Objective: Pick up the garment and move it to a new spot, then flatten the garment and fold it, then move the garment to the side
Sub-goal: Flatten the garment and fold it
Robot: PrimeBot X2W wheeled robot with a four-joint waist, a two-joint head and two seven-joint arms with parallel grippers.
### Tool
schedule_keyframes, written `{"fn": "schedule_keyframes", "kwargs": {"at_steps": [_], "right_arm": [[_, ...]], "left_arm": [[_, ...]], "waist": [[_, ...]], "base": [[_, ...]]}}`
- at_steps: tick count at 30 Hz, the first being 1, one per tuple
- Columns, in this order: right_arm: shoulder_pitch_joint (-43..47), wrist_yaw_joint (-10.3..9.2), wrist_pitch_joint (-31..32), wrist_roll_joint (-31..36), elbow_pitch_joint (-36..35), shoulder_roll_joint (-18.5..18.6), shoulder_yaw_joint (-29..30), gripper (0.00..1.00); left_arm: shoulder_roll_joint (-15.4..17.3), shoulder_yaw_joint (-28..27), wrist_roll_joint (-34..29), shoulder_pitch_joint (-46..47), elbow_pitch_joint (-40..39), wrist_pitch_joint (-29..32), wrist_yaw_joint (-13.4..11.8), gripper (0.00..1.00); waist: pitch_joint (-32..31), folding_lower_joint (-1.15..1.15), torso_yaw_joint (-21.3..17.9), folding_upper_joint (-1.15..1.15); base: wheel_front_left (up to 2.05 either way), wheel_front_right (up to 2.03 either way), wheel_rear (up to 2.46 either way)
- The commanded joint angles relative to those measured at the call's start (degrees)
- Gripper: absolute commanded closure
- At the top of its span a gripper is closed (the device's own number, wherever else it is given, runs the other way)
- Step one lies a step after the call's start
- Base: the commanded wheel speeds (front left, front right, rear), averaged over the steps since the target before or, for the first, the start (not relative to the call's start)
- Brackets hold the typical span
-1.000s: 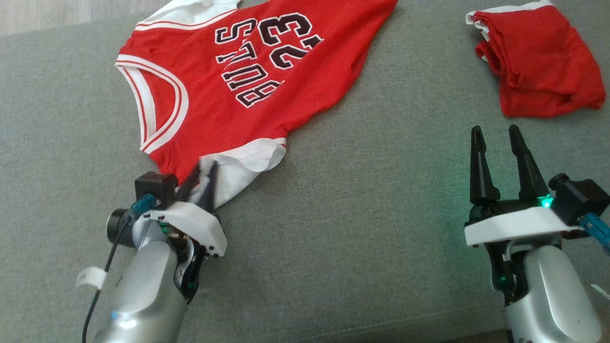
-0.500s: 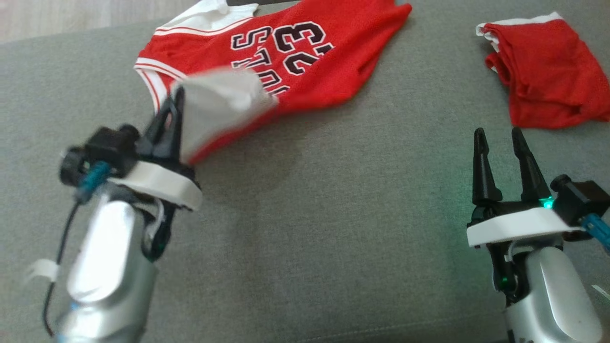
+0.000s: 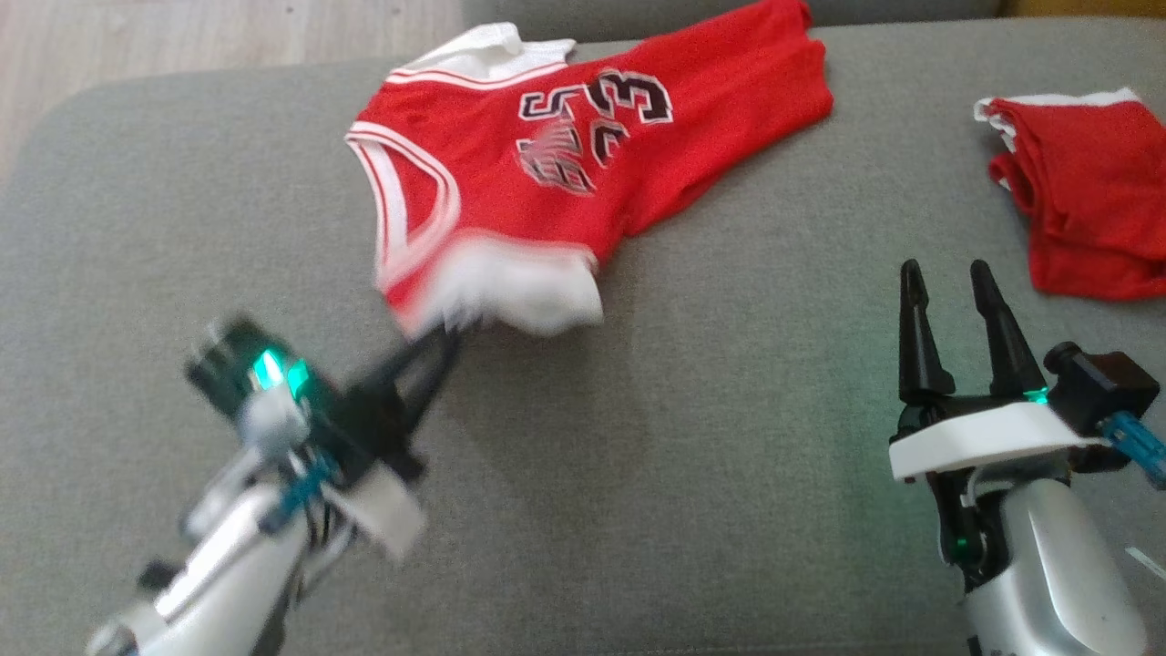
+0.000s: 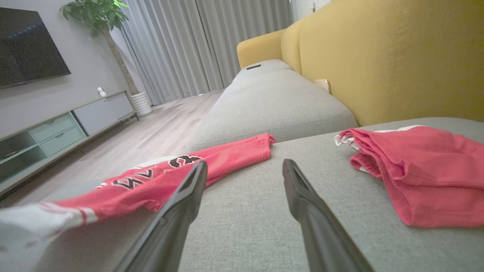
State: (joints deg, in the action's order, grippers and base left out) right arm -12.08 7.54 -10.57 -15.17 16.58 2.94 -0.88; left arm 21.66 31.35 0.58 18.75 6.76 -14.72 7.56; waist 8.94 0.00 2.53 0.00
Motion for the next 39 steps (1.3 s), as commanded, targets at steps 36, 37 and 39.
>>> {"fn": "schedule_keyframes", "kwargs": {"at_steps": [36,37,39], "right_arm": [[1.7,-0.05,1.7,0.0,-2.6,-0.1,-0.5,0.00],[1.7,-0.05,1.8,0.0,-2.7,-0.1,-0.4,0.00],[1.5,-0.05,2.2,0.2,-2.5,-0.1,0.0,0.00]], "left_arm": [[-10.1,-20.8,19.3,-7.3,-7.4,-0.3,-10.9,0.00],[-11.9,-22.0,19.4,-8.0,-8.5,-0.3,-10.0,0.00],[-14.5,-23.7,18.4,-9.3,-9.7,-0.3,-8.0,0.00]], "waist": [[-3.6,0.00,1.9,0.00],[-3.4,0.00,2.1,0.00],[-3.0,0.00,2.5,0.00]], "base": [[0.00,0.00,0.00],[0.00,0.00,0.00],[0.00,0.00,0.00]]}}
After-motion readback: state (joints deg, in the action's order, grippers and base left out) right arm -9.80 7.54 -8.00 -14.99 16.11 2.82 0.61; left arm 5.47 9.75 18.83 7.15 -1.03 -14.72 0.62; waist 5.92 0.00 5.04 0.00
